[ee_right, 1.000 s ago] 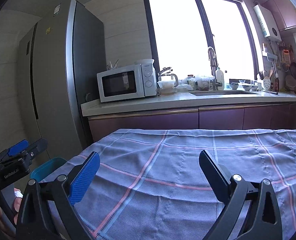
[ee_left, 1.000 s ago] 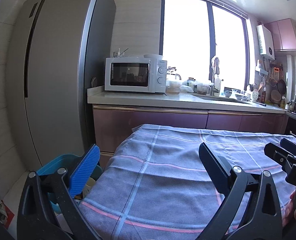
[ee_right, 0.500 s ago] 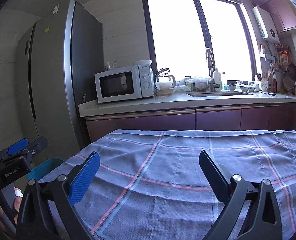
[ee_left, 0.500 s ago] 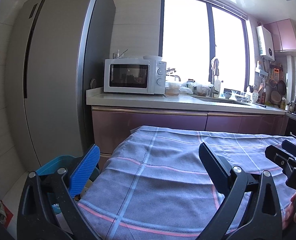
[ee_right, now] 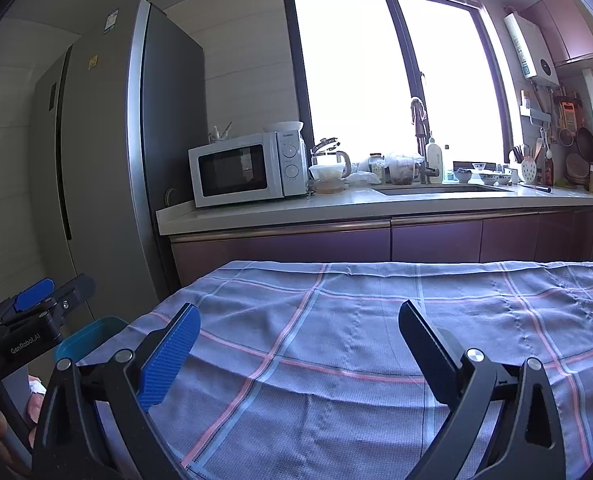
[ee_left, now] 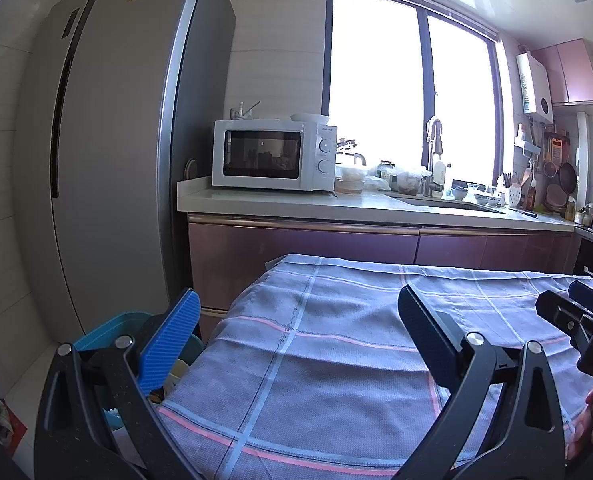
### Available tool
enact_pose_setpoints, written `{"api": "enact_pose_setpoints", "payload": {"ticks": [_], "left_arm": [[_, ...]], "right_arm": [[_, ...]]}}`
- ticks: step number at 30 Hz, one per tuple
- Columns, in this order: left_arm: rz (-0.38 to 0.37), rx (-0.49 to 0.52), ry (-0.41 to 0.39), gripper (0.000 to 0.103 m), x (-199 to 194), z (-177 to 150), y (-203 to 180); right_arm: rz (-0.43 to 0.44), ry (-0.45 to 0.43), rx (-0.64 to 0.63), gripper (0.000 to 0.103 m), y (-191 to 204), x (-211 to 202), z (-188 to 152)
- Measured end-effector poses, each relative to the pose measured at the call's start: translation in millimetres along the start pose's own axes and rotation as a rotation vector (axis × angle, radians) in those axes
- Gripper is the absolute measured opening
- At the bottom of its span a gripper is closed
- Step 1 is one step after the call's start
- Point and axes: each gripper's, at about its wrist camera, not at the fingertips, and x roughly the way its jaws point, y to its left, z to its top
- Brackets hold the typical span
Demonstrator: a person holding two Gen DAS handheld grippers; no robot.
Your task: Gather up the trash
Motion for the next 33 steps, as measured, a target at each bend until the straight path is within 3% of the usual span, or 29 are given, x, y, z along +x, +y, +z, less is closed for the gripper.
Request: {"api": "enact_pose_setpoints", "payload": {"ticks": [33], "left_arm": [[0.003,0.004,0.0,0.097,1.2,4.5,-1.4]], "right_arm": [[-0.007,-0.006,0.007,0.096,-6.5,0.7,1.5]]}}
